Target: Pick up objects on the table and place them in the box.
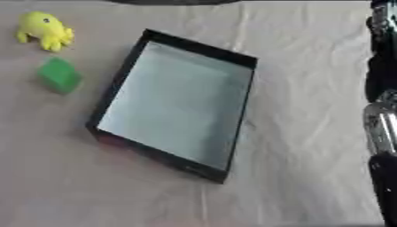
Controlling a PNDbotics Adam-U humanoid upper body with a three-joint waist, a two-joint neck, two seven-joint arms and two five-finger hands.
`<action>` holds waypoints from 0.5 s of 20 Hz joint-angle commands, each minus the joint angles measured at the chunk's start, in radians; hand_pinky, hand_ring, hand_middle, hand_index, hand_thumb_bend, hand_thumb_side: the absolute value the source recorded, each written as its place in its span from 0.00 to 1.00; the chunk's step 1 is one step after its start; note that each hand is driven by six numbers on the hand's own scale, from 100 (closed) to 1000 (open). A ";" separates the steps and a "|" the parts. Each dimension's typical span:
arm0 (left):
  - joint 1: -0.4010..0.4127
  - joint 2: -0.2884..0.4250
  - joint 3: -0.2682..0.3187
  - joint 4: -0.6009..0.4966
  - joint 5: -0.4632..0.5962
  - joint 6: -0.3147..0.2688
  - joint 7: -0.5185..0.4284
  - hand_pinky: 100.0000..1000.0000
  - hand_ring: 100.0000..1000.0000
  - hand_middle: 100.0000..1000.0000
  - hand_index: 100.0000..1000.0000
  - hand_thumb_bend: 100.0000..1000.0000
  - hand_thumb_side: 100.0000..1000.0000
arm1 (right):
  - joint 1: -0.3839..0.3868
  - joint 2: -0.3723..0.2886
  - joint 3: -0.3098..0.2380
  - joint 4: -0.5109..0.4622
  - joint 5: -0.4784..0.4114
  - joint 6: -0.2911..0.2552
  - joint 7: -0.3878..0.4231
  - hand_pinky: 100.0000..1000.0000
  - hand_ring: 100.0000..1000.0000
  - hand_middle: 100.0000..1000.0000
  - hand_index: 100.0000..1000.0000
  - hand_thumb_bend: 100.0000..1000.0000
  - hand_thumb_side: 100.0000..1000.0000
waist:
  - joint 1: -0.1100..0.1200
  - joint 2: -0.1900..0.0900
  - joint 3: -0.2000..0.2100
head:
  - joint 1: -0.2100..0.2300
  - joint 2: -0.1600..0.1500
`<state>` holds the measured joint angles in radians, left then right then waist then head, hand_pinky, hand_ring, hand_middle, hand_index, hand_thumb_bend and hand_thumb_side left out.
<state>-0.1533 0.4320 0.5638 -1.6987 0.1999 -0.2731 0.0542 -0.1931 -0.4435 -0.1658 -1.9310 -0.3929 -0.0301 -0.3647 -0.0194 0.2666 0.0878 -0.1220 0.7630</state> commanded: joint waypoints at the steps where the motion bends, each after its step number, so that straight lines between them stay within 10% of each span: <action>1: -0.009 0.038 0.005 -0.022 -0.002 0.000 -0.001 0.78 0.59 0.65 0.80 0.19 0.40 | -0.005 -0.021 -0.007 -0.010 0.001 -0.003 0.002 1.00 0.95 0.99 0.87 0.06 0.38 | 0.001 -0.012 0.000 | -0.004 0.007; 10: -0.007 0.039 0.007 -0.027 0.001 0.004 -0.011 0.78 0.59 0.65 0.80 0.19 0.39 | -0.007 -0.018 -0.006 -0.009 0.003 -0.001 0.001 1.00 0.95 0.99 0.87 0.05 0.38 | -0.003 -0.003 0.002 | -0.014 -0.014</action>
<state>-0.1539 0.4319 0.5638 -1.7085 0.2003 -0.2671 0.0465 -0.1931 -0.4435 -0.1658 -1.9310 -0.3929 -0.0300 -0.3651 -0.0247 0.2754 0.0889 -0.1328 0.7607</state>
